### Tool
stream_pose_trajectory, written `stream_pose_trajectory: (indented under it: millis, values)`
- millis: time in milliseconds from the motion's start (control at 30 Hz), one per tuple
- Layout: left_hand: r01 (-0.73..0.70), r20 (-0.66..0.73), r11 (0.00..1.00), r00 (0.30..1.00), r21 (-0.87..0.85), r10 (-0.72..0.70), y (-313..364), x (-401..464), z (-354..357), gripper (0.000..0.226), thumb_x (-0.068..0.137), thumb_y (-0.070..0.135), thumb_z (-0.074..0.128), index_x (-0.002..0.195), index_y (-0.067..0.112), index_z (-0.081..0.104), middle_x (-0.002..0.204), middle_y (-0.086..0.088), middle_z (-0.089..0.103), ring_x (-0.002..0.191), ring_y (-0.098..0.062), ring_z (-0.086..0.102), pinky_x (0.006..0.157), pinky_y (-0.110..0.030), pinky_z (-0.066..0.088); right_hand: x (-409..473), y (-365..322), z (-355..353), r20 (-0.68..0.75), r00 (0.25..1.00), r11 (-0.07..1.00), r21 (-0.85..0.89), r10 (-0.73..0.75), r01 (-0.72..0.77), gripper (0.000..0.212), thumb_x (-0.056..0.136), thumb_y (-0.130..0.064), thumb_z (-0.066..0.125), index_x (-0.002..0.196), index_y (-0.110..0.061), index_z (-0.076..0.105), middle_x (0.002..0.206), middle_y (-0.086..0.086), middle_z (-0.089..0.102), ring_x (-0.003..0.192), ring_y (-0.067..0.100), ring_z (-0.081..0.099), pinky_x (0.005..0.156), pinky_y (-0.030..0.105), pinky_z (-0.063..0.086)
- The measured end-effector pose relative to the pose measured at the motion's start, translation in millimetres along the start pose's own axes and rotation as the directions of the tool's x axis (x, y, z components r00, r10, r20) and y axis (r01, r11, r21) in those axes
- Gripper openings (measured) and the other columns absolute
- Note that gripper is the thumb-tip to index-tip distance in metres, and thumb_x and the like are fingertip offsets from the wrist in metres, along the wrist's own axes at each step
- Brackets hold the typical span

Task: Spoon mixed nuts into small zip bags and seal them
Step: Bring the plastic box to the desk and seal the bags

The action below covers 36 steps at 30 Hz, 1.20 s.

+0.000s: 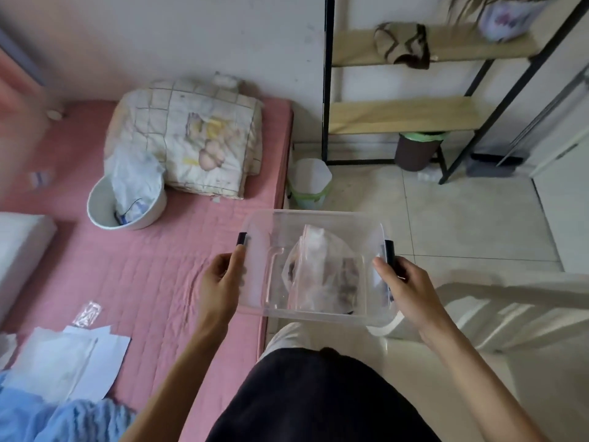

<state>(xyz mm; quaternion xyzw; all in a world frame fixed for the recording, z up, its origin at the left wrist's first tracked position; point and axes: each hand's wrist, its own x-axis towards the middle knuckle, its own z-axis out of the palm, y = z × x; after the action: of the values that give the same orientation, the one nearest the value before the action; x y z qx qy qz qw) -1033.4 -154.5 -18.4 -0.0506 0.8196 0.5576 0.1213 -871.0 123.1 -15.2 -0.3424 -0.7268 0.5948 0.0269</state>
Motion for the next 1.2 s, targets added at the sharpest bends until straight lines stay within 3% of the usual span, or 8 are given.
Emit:
stream_pose_trajectory:
  millis: [233,333,500,633,800,867,1000,1200]
  values:
    - [-0.031,0.158,0.999,0.987,0.023,0.027,54.8,117.5,77.5,0.067,0.078,0.079,0.057,0.085,0.014,0.072,0.069,0.007,0.067,0.061,-0.005,0.056,0.063,-0.033,0.047,97.0,-19.7,-20.7,-0.177,0.98,0.994,0.061,0.096,-0.087,0.045,0.097,-0.047,0.063,0.066,-0.02,0.046,0.052,-0.012,0.047,0.047,0.006,0.047,0.046,0.01,0.037]
    - [-0.078,0.258,0.997,0.964,0.025,0.068,80.1,175.4,121.3,0.062,0.079,0.075,0.058,0.083,0.014,0.072,0.071,0.004,0.066,0.066,-0.012,0.056,0.065,-0.034,0.046,137.1,-28.6,-30.4,-0.255,0.954,0.986,0.092,0.157,-0.138,0.046,0.097,-0.047,0.063,0.064,-0.022,0.043,0.05,-0.016,0.042,0.045,0.004,0.045,0.053,0.02,0.04]
    - [-0.127,0.453,0.99,0.888,0.063,0.085,128.6,256.2,198.0,0.056,0.085,0.073,0.061,0.084,0.017,0.071,0.067,0.015,0.064,0.059,0.003,0.056,0.055,-0.017,0.045,186.4,-43.0,-51.0,-0.416,0.87,0.96,0.202,0.265,-0.195,0.06,0.087,-0.064,0.061,0.074,-0.006,0.052,0.057,-0.01,0.049,0.052,0.009,0.051,0.06,0.032,0.044]
    - [-0.15,0.629,0.981,0.777,0.127,0.037,166.5,300.1,271.3,0.052,0.087,0.072,0.064,0.092,0.021,0.074,0.074,0.017,0.069,0.064,0.003,0.062,0.064,-0.023,0.048,210.0,-45.1,-75.5,-0.549,0.773,0.943,0.271,0.318,-0.196,0.063,0.093,-0.057,0.065,0.077,0.003,0.053,0.06,0.0,0.054,0.056,0.017,0.053,0.063,0.038,0.045]
    - [-0.233,0.754,0.96,0.656,0.156,0.037,204.1,311.3,350.2,0.06,0.071,0.086,0.06,0.081,0.028,0.072,0.065,0.017,0.065,0.056,0.005,0.058,0.064,-0.026,0.044,212.1,-44.3,-106.6,-0.652,0.655,0.918,0.345,0.383,-0.194,0.061,0.092,-0.056,0.066,0.08,0.003,0.055,0.06,-0.002,0.053,0.051,0.011,0.051,0.062,0.033,0.045]
    - [-0.287,0.819,0.942,0.573,0.172,0.025,214.8,305.0,405.8,0.054,0.074,0.084,0.061,0.071,0.03,0.069,0.061,0.016,0.057,0.056,0.002,0.054,0.065,-0.028,0.043,210.8,-33.1,-131.9,-0.694,0.556,0.882,0.434,0.459,-0.186,0.06,0.092,-0.057,0.065,0.081,0.001,0.057,0.065,0.0,0.053,0.056,0.012,0.051,0.064,0.032,0.045]
    - [-0.318,0.851,0.93,0.525,0.185,0.01,225.3,290.1,469.1,0.055,0.074,0.085,0.061,0.077,0.031,0.071,0.077,0.008,0.066,0.077,-0.013,0.063,0.074,-0.034,0.051,212.0,-23.0,-168.1,-0.719,0.491,0.864,0.475,0.492,-0.169,0.052,0.092,-0.055,0.065,0.078,-0.005,0.061,0.067,0.001,0.057,0.057,0.013,0.053,0.064,0.031,0.044]
    - [-0.391,0.872,0.9,0.489,0.193,0.025,250.2,239.7,572.7,0.065,0.088,0.076,0.057,0.08,0.012,0.066,0.066,0.011,0.058,0.062,-0.004,0.055,0.067,-0.03,0.046,219.1,7.9,-260.7,-0.721,0.447,0.839,0.522,0.529,-0.152,0.047,0.093,-0.054,0.064,0.077,-0.01,0.061,0.066,-0.005,0.053,0.06,0.012,0.051,0.066,0.032,0.045]
